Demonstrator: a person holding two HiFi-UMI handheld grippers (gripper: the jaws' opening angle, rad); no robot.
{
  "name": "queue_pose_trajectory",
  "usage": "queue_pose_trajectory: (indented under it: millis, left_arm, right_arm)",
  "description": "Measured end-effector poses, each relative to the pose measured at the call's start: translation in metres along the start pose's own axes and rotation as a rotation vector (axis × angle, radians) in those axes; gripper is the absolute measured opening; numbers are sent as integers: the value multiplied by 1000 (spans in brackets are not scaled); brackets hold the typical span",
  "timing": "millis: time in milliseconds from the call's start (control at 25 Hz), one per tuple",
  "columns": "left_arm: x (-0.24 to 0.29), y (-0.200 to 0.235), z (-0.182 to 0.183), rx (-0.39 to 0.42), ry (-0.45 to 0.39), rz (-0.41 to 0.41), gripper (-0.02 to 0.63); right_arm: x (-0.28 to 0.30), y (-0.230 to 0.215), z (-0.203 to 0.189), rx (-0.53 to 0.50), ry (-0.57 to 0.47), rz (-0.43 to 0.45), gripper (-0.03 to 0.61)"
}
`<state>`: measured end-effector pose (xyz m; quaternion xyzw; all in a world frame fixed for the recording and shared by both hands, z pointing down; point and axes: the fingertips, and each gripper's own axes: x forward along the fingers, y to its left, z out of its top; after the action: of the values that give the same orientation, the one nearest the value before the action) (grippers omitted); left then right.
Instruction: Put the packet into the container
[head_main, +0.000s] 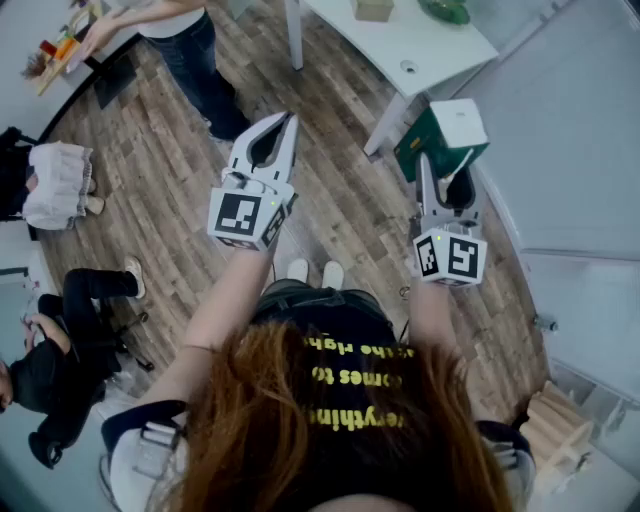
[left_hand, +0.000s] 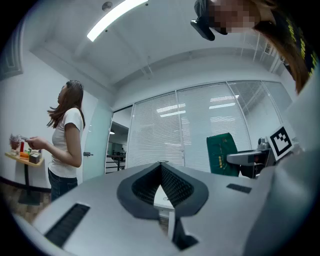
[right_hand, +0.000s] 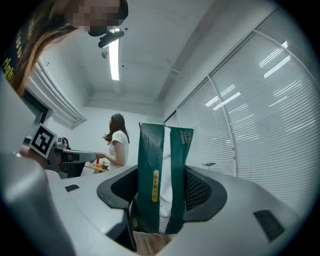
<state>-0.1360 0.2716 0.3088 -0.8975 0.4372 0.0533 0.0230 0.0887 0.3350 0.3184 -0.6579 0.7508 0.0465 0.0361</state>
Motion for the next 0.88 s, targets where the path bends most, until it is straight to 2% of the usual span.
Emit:
queue_pose_trajectory:
  millis: [400, 880]
  left_arm:
    - [1, -3, 1, 1, 0, 5, 2]
    - [8, -13, -3, 3, 6, 41, 2]
  right_arm:
    - [0, 1, 3, 0, -3, 9, 262]
    - [-2, -20, 4, 13, -4, 39, 263]
